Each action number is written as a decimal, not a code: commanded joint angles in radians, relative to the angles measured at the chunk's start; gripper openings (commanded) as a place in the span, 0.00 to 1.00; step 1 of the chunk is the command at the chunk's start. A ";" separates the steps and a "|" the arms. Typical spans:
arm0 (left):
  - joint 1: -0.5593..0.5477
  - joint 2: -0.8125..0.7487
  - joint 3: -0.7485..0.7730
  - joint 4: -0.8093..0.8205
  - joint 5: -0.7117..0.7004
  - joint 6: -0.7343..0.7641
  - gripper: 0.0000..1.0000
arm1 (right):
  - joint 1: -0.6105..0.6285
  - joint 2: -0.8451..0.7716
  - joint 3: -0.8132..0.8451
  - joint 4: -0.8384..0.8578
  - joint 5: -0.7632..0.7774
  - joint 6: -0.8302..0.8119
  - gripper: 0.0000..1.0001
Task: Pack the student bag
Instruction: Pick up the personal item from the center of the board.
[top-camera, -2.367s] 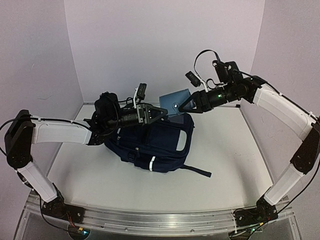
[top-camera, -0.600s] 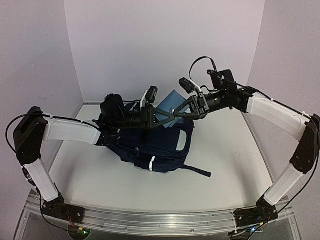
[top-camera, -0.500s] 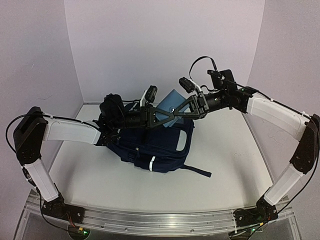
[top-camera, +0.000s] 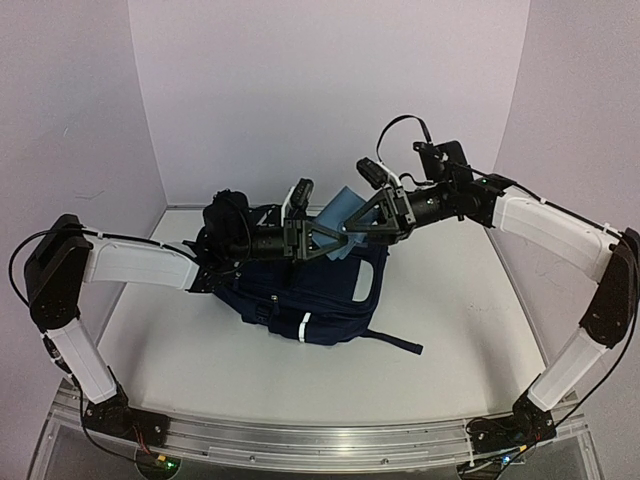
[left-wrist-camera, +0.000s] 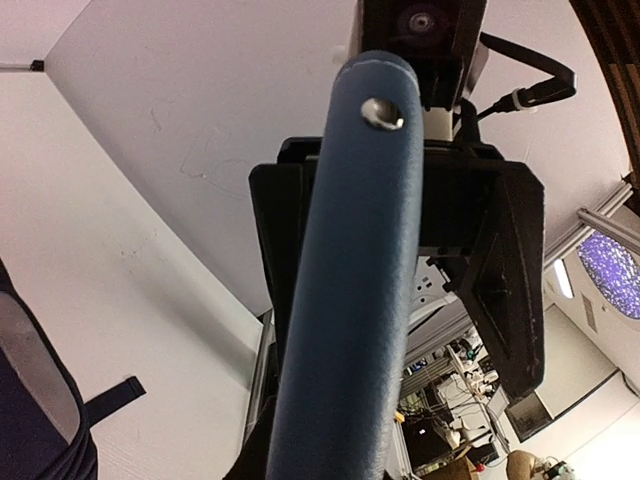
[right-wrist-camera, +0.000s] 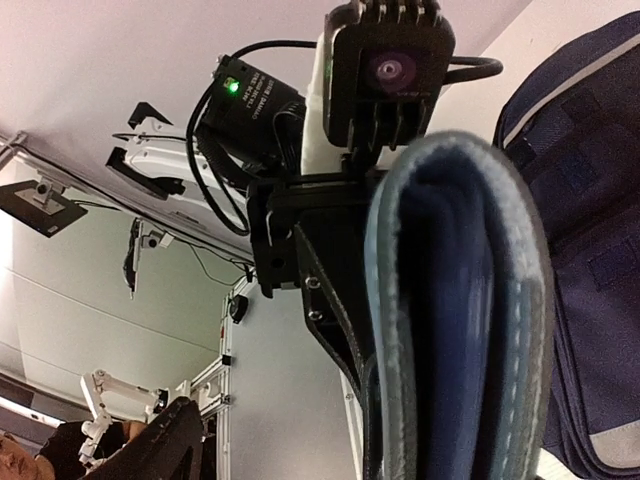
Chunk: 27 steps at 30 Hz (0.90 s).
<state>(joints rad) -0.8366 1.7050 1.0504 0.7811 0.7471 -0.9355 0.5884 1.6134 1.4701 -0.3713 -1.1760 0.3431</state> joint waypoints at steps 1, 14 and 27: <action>-0.006 -0.102 0.021 -0.129 0.107 0.064 0.00 | -0.052 -0.010 0.039 -0.127 0.208 -0.157 0.73; -0.006 -0.144 0.083 -0.446 0.192 0.188 0.00 | -0.037 -0.012 0.055 -0.278 0.050 -0.316 0.64; -0.003 -0.236 0.008 -0.465 -0.007 0.232 0.63 | -0.014 0.009 0.106 -0.280 0.079 -0.274 0.00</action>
<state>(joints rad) -0.8413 1.5840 1.1026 0.2409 0.8598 -0.7245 0.5729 1.6160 1.5022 -0.6637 -1.0907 0.0517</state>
